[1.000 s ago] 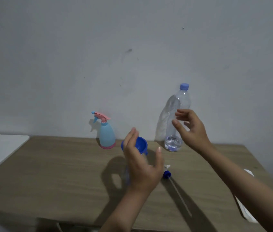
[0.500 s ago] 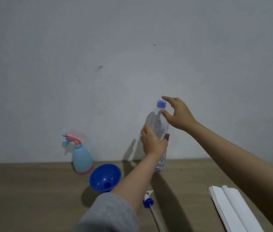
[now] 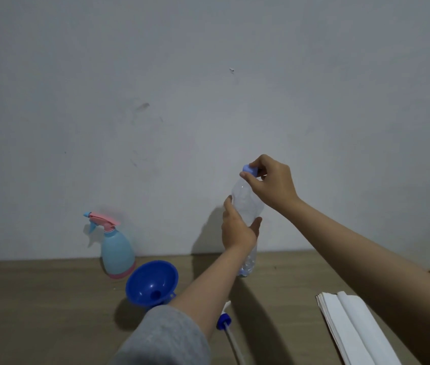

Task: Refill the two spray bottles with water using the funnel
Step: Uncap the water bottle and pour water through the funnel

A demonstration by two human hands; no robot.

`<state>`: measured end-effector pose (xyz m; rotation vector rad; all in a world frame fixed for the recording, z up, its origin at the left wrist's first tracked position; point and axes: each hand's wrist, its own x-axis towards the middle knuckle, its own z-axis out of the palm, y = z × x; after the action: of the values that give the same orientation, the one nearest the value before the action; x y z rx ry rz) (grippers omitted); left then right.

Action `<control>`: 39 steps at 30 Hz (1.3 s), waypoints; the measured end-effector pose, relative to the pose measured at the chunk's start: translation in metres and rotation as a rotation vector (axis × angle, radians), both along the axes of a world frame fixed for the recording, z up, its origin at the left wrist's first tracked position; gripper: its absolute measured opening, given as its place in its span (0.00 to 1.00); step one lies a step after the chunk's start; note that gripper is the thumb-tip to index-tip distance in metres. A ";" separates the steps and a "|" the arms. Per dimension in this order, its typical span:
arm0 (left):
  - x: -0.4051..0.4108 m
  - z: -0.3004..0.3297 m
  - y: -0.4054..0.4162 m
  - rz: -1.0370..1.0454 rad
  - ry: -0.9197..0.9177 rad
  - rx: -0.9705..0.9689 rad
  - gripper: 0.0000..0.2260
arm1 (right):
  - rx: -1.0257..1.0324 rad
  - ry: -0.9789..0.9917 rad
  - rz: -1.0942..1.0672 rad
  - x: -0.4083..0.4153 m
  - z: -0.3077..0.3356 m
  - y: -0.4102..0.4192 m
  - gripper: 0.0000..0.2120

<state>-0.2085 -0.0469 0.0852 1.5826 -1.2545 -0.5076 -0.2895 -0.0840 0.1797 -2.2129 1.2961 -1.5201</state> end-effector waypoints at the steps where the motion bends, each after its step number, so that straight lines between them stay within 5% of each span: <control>1: 0.000 0.001 0.005 -0.007 0.000 -0.008 0.36 | -0.012 -0.007 0.004 -0.002 0.002 0.005 0.10; 26: -0.014 -0.014 0.146 -0.198 -0.042 -0.049 0.34 | 0.059 -0.119 0.087 -0.052 0.001 0.142 0.09; 39: -0.003 -0.016 0.145 -0.249 0.005 -0.024 0.34 | 0.293 0.293 0.297 -0.062 0.040 0.129 0.07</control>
<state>-0.2113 0.0985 0.0694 1.4112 -1.4576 -0.6496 -0.3515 0.0451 0.2193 -2.3575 1.1083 -0.8686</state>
